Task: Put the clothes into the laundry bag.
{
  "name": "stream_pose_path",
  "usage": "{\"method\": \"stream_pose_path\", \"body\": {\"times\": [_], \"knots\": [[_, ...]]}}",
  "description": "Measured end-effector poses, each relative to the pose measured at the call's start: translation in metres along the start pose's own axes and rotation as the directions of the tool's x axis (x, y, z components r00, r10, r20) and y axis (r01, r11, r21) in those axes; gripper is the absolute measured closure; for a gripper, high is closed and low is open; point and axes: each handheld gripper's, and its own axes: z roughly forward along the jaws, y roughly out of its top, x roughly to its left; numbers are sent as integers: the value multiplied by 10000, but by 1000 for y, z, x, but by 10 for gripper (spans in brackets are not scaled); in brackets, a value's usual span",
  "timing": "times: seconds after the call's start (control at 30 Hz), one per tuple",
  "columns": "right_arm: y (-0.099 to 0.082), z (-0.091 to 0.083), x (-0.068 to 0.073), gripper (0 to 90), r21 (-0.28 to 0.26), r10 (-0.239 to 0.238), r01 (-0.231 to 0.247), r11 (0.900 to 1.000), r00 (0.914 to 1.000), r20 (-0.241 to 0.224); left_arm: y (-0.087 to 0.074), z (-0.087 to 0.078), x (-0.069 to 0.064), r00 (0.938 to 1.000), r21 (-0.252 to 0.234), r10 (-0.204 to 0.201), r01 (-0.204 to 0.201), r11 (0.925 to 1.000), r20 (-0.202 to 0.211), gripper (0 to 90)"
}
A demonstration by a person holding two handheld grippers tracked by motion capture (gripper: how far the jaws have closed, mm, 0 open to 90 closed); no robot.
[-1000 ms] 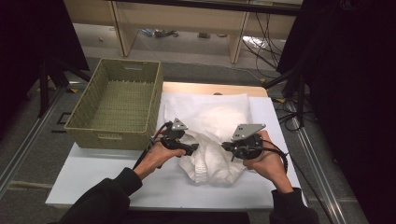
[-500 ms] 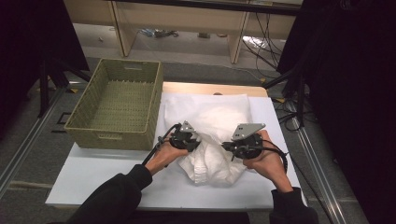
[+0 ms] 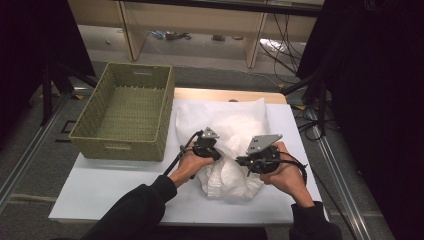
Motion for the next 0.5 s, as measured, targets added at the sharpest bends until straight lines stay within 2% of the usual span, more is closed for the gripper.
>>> {"method": "stream_pose_path", "body": {"times": [0.03, 0.07, 0.1, 0.13, 0.17, 0.2, 0.23, 0.27, 0.3, 0.33, 0.37, 0.4, 0.43, 0.5], "knots": [[-1, 1, -1, 900, 11, -91, 91, 10000, 10000, 10, 1, -4, 0, 9996, 136, 293, -293, 9995, -59, 788], [-1, 1, -1, 900, 11, -91, 91, 10000, 10000, 10, 1, -4, 0, 9996, 136, 293, -293, 9995, -59, 745], [-2, 1, -1, 900, 26, 262, -262, 9997, 9996, 62, 3, -14, -3, 9984, 400, 543, -536, 9978, -172, 659], [-2, 1, -1, 900, 26, 262, -262, 9997, 9996, 62, 3, -14, -3, 9984, 400, 543, -536, 9978, -172, 599], [-2, 1, -3, 900, -66, 51, -51, 10000, 9999, 134, 4, -24, -6, 9969, 608, 699, -677, 9959, -349, 599], [-2, -1, -3, 900, -61, 222, -221, 9997, 9996, 172, 4, -31, -7, 9948, 830, 891, -848, 9929, -494, 505], [-2, -1, -4, 900, -108, 139, -136, 9998, 9996, 230, 4, -38, -8, 9932, 958, 985, -924, 9911, -616, 454], [-2, -3, -4, 900, -99, 293, -290, 9995, 9992, 286, 4, -46, -9, 9919, 1038, 1086, -1015, 9894, -655, 409], [-2, -3, -5, 900, -117, 93, -89, 9999, 9995, 308, 4, -51, -9, 9930, 1023, 1038, -977, 9899, -563, 374], [-2, -3, -6, 900, -159, 108, -103, 9998, 9994, 335, 3, -64, -11, 9942, 966, 1028, -991, 9904, -332, 311], [-2, -3, -6, 900, -163, 115, -109, 9998, 9993, 369, 1, -70, -12, 9930, 943, 1143, -1111, 9893, -291, 283], [-2, -3, -6, 900, -163, 115, -109, 9998, 9993, 369, 1, -70, -12, 9930, 943, 1143, -1111, 9893, -291, 272], [-2, -3, -6, 900, -163, 128, -122, 9998, 9993, 353, -3, -78, -14, 9902, 940, 1385, -1360, 9862, -203, 272], [-1, -3, -6, 900, -167, 122, -117, 9998, 9993, 353, -11, -78, -18, 9943, 1074, 1054, -1066, 9885, 166, 234]]}}
